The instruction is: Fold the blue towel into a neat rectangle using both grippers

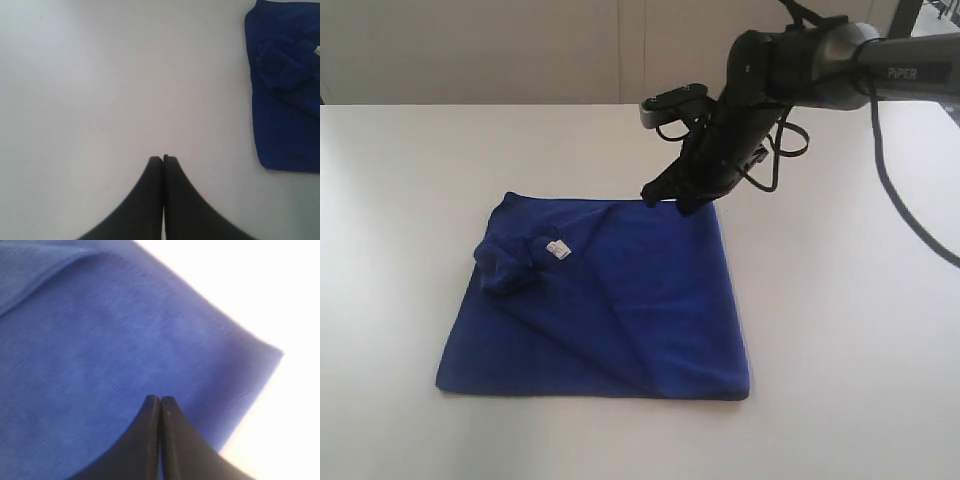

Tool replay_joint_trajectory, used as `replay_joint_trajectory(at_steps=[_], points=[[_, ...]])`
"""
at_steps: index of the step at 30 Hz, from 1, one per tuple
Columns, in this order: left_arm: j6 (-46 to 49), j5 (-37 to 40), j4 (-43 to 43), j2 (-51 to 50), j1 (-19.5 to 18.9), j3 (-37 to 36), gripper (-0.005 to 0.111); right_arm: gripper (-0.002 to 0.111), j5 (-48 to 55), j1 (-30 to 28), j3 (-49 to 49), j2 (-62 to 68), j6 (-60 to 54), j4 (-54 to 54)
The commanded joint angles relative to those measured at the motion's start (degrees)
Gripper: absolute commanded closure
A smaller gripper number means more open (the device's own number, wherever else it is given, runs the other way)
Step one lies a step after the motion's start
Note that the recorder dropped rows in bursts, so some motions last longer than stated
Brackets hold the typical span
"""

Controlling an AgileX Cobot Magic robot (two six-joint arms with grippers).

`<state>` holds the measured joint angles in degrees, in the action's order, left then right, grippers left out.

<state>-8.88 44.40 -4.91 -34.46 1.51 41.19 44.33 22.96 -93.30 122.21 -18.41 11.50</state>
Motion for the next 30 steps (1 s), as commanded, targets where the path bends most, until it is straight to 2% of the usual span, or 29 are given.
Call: replay_joint_trajectory(at_steps=[1,18,24,30], points=[[-0.09,0.17,0.18,0.45,-0.19,-0.47,0.107,0.108,-6.16,-1.65,0.68,-0.27,-0.93,0.04],[-0.09,0.17,0.18,0.45,-0.19,-0.47,0.107,0.108,-9.41,-3.65,0.68,7.26,-0.24,-0.08],[-0.09,0.17,0.18,0.45,-0.19,-0.47,0.107,0.108,-3.87,-5.28,0.68,7.05,10.11,-4.85],[-0.09,0.17,0.18,0.45,-0.19,-0.47,0.107,0.108,8.43,-6.93,0.71,7.05,15.97,-12.37]])
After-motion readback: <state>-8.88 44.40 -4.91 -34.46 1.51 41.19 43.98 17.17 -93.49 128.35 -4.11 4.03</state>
